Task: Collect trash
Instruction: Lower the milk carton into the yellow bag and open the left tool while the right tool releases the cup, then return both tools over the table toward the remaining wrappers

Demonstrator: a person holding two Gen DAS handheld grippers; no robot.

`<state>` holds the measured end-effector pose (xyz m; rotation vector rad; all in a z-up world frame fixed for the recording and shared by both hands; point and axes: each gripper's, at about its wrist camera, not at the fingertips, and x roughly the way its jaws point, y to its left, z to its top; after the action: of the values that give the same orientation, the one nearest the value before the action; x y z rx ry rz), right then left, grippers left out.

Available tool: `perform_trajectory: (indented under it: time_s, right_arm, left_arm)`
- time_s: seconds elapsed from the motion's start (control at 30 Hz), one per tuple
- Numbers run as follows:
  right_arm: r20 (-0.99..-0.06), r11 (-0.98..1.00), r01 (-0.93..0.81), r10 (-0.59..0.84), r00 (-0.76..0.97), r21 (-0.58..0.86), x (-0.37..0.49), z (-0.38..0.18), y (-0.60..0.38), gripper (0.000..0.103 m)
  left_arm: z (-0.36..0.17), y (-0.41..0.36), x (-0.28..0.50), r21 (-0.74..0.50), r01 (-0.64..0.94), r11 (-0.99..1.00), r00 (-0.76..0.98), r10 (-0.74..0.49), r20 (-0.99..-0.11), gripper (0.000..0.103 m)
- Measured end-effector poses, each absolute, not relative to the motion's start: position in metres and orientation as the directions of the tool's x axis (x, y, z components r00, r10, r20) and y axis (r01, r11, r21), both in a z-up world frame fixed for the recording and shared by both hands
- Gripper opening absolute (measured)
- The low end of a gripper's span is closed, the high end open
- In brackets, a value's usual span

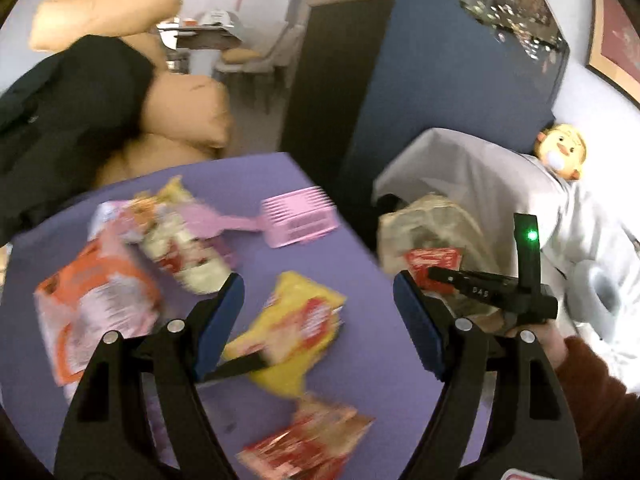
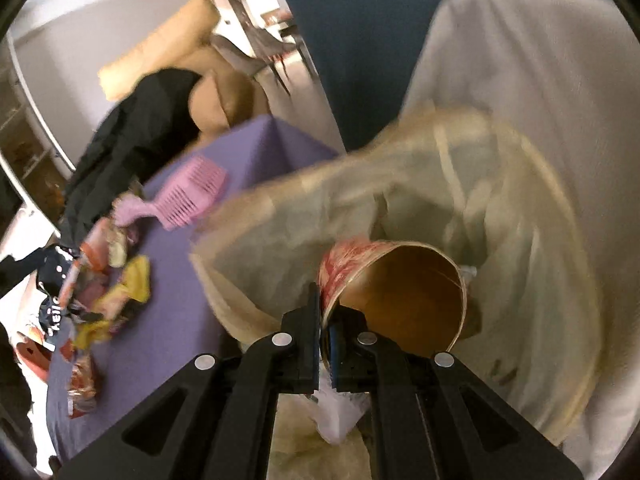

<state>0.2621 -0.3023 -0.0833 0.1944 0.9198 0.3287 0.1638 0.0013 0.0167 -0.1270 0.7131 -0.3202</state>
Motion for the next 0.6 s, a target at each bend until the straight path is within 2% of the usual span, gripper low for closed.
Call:
perform_trajectory:
  time_s: [0.2, 0.27, 0.3, 0.33, 0.6]
  right_arm:
    - [-0.799, 0.958, -0.194, 0.284, 0.529, 0.213, 0.257, -0.088, -0.290, 0.009]
    - [-0.801, 0.957, -0.208, 0.282, 0.528, 0.200, 0.251, -0.084, -0.288, 0.033]
    - [-0.796, 0.956, -0.216, 0.285, 0.534, 0.198, 0.247, -0.079, -0.286, 0.056]
    - [-0.787, 0.952, -0.225, 0.298, 0.541, 0.205, 0.244, -0.075, -0.286, 0.062]
    - [-0.740, 0.957, -0.256, 0.269, 0.617, 0.135, 0.206, -0.026, -0.274, 0.062]
  left_arm:
    - [-0.001, 0.053, 0.145, -0.259, 0.138, 0.956, 0.736, -0.274, -0.619, 0.073]
    - [-0.007, 0.067, 0.141, -0.279, 0.101, 0.955, 0.746, -0.258, -0.614, 0.073]
    - [-0.009, 0.072, 0.139, -0.286, 0.088, 0.954, 0.749, -0.253, -0.613, 0.073]
    - [-0.011, 0.077, 0.138, -0.293, 0.077, 0.953, 0.750, -0.249, -0.612, 0.073]
    - [-0.020, 0.112, 0.120, -0.294, 0.005, 0.956, 0.778, -0.188, -0.600, 0.073]
